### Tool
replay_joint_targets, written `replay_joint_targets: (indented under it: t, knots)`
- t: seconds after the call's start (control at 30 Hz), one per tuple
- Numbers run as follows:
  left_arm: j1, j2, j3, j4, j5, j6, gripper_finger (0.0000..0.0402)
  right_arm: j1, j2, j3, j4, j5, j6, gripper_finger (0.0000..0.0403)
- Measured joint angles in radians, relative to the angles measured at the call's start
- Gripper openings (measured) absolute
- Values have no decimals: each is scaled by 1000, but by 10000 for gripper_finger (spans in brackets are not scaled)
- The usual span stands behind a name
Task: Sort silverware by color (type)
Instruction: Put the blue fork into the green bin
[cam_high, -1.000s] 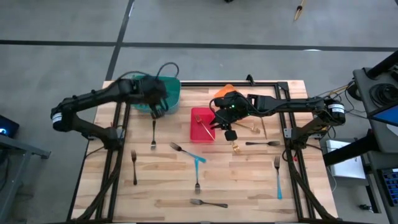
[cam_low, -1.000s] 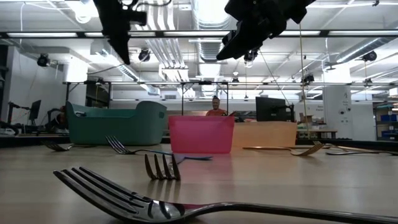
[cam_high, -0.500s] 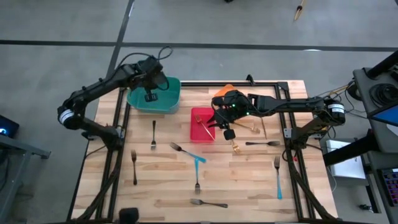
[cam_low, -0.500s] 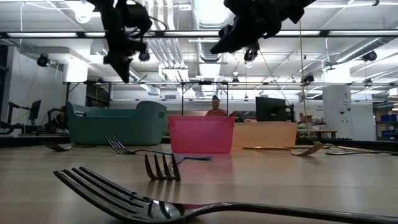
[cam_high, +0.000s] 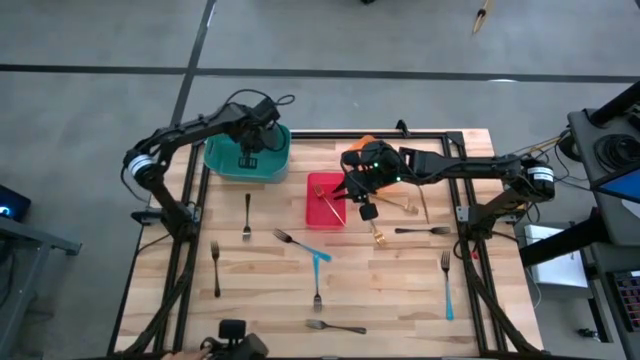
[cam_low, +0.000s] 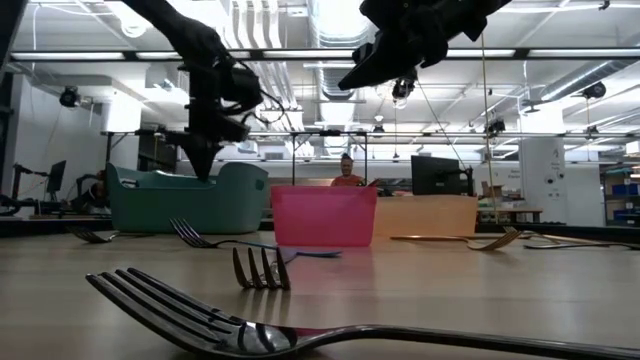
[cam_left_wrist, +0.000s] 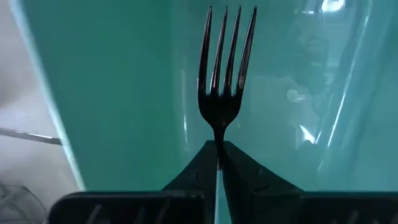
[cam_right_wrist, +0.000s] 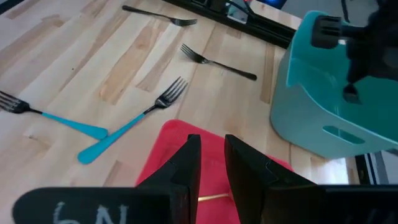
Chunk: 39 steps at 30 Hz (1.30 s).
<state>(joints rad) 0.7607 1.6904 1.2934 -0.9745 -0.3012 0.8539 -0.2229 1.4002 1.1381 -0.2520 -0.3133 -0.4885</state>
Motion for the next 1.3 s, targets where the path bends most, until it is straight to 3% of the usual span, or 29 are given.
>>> replay_joint_targets:
  t: [0.53,1.3]
  knots:
    - [33,95,0,54,34,-29,0,-18,0,0,-3,0,26,63]
    - [49,102,0,58,32,-93,0,-18,0,0,-3,0,35,63]
